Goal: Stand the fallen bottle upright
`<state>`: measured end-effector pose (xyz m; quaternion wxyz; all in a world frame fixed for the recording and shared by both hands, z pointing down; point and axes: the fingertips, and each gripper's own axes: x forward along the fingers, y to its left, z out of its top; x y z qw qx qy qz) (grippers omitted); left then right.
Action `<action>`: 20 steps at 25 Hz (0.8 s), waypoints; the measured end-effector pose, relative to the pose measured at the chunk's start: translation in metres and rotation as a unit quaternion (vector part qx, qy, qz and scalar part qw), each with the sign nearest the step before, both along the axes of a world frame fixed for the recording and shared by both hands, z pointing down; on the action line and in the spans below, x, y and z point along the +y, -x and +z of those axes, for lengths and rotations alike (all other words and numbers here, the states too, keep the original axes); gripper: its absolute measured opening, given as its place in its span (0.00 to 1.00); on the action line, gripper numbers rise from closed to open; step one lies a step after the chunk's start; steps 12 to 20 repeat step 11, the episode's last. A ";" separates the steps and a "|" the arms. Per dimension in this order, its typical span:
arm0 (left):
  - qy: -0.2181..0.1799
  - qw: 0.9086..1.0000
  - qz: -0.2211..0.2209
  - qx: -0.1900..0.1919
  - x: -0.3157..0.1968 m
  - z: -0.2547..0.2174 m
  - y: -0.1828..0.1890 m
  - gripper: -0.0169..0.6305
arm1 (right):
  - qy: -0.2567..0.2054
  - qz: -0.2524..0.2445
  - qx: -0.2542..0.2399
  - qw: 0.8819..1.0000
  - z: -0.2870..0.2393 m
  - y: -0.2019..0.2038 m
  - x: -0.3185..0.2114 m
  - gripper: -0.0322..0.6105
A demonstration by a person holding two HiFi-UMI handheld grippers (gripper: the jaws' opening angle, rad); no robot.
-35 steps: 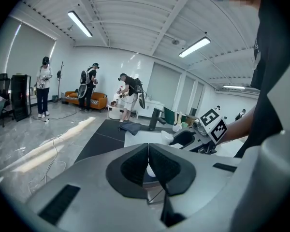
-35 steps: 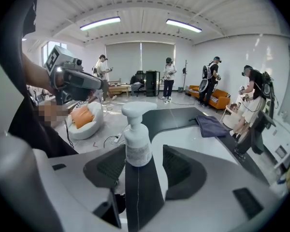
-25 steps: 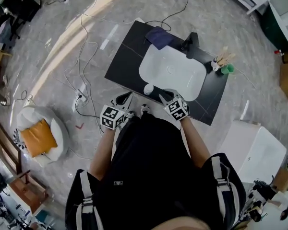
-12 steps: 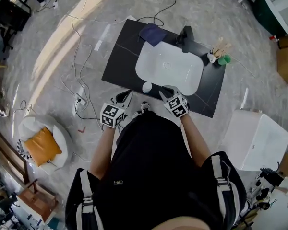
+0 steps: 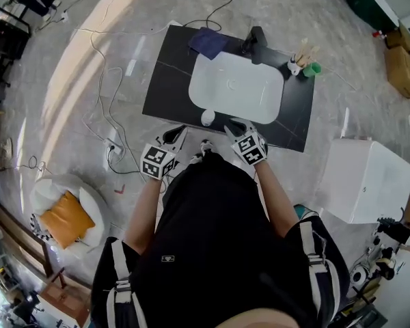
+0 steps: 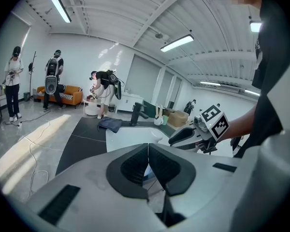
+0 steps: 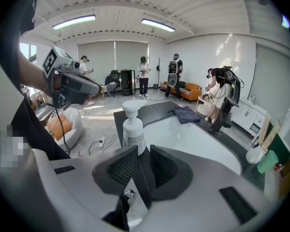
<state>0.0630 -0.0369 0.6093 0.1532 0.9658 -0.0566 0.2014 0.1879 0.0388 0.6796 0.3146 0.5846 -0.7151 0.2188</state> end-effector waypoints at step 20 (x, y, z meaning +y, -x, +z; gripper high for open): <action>-0.008 0.999 0.032 0.006 0.008 -0.008 0.004 0.05 | -0.010 0.028 0.013 0.999 -0.018 0.009 0.013 0.26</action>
